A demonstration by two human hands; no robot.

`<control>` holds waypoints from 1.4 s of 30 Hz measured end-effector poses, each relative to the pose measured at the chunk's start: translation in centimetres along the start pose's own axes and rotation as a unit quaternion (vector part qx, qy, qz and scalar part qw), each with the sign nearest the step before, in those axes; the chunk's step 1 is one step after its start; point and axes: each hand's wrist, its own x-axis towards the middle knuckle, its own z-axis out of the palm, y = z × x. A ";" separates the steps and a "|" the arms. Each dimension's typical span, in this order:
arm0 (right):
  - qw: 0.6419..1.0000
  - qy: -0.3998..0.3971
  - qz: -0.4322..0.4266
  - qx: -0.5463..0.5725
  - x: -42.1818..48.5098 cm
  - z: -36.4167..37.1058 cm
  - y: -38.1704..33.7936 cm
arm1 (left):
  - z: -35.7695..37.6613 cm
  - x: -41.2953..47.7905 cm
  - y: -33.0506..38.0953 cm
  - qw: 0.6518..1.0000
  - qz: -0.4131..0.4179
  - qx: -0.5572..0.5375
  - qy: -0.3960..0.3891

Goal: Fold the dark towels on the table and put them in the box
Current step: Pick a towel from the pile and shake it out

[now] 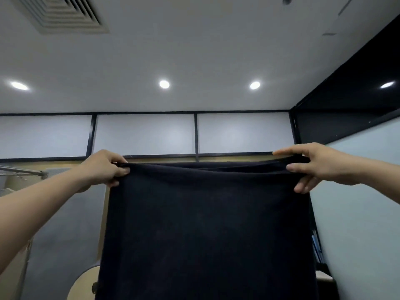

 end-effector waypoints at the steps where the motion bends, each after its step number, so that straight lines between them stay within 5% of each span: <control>1: 1.000 0.012 -0.008 0.011 -0.2 0.2 0.2 | 0.1 0.1 -0.2 1.000 0.002 0.004 0.008; 12: 0.993 0.001 0.012 0.117 -1.8 2.1 2.5 | -1.6 1.8 3.1 0.991 0.066 -0.028 0.110; 17: 0.992 0.102 -0.041 -0.067 -2.0 5.9 6.6 | -0.1 2.2 4.9 0.989 0.102 0.005 0.105; 22: 0.971 0.084 -0.103 -0.197 -2.3 7.9 9.5 | 1.0 2.3 5.9 0.989 0.107 0.010 0.101; 29: 0.995 0.032 -0.092 0.026 -2.8 8.8 9.3 | 0.3 1.8 4.6 0.988 0.088 0.052 0.113; 32: 0.993 -0.026 -0.114 -0.016 -2.8 9.1 9.2 | -0.2 1.5 3.9 0.987 0.072 0.062 0.129; 35: 0.979 0.009 -0.136 -0.151 -2.3 9.0 9.2 | -0.5 1.4 3.5 0.987 0.071 0.057 0.135; 42: 0.938 0.123 -0.276 -0.172 -1.9 9.1 9.0 | -1.8 1.8 3.8 0.986 0.059 0.008 0.153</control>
